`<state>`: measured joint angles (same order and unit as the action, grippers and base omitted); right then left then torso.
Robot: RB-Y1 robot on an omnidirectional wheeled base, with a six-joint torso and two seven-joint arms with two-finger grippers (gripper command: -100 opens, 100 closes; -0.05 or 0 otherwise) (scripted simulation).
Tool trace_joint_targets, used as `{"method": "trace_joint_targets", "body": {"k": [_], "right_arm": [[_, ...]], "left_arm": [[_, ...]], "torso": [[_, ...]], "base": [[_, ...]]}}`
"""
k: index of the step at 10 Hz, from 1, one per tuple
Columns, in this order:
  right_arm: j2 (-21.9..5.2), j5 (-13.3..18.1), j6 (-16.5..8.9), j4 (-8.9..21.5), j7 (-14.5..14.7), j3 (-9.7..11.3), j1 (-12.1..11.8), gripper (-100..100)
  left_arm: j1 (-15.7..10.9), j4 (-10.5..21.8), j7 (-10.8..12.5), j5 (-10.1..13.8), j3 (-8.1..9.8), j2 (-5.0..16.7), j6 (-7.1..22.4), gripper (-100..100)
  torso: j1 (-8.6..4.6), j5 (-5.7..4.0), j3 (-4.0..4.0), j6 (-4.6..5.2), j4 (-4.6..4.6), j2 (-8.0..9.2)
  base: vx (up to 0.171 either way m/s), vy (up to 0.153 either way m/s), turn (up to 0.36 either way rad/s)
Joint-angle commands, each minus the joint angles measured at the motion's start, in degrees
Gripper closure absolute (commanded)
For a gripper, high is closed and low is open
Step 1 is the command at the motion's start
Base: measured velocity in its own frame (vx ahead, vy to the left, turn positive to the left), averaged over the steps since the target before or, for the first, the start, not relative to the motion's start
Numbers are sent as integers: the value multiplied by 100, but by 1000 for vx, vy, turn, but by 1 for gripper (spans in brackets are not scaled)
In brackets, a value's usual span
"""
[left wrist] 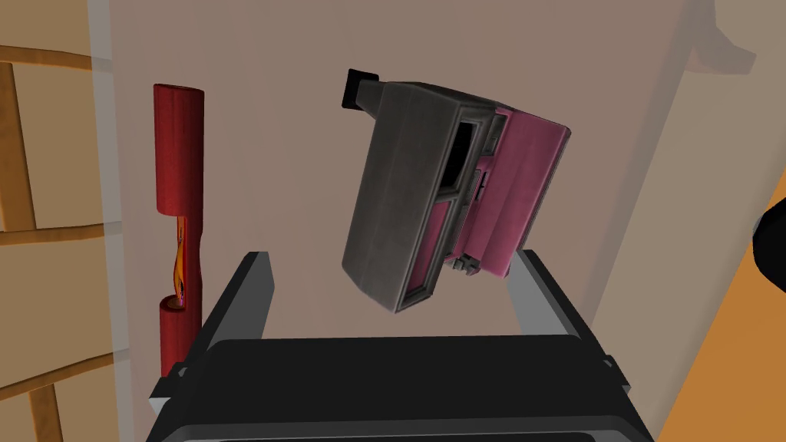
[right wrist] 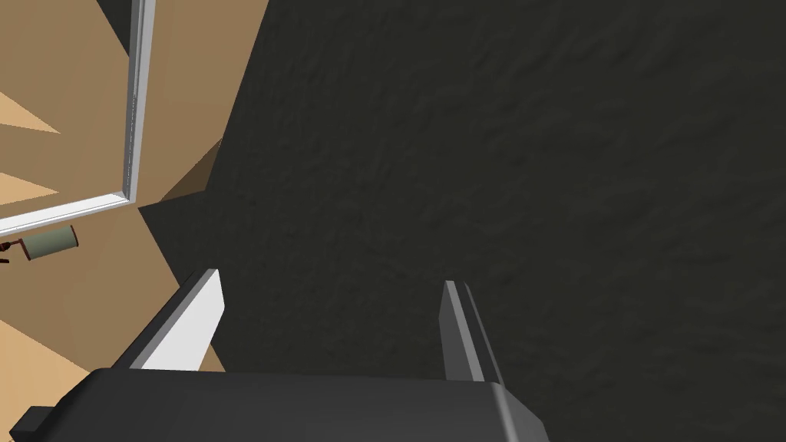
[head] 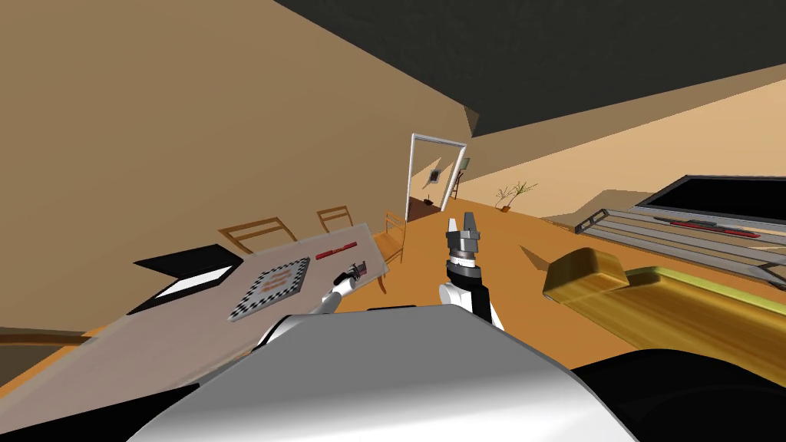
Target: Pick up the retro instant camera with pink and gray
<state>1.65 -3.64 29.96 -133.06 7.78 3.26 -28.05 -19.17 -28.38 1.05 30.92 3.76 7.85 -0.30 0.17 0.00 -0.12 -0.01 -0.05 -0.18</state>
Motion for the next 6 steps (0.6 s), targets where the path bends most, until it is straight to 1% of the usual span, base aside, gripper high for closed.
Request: {"method": "trace_joint_targets", "body": {"k": [1, 2, 3, 4, 5, 6], "right_arm": [[0, 0, 0, 0, 0, 0, 0, 0], [0, 0, 0, 0, 0, 1, 1, 0], [0, 0, 0, 0, 0, 1, 2, 0], [0, 0, 0, 0, 0, 1, 2, 0], [0, 0, 0, 0, 0, 1, 2, 0], [0, 0, 0, 0, 0, 1, 2, 0]], "left_arm": [[-145, 240, 103, 159, -286, 27, -129, -100], [-145, 240, 103, 159, -371, 27, -129, -100], [-145, 240, 103, 159, -371, 27, -129, -100], [-111, 174, 52, 121, -285, 5, -91, -100], [-115, 182, 61, 125, -295, 6, -98, 100], [-113, 182, 60, 125, -295, 5, -97, 100]], "torso": [[0, 0, 0, 0, 0, 0], [-3, 0, -1, 6, 0, -1], [-4, -1, 3, 7, 1, 5], [-2, 0, 6, 6, 3, 12], [-1, 0, 8, 5, 3, 15], [-1, -1, 10, 5, 5, 16]], "base": [[46, -8, 148], [23, -9, -32], [7, -1, -19], [0, 0, 0], [0, 0, 0], [0, 0, 0]]}}
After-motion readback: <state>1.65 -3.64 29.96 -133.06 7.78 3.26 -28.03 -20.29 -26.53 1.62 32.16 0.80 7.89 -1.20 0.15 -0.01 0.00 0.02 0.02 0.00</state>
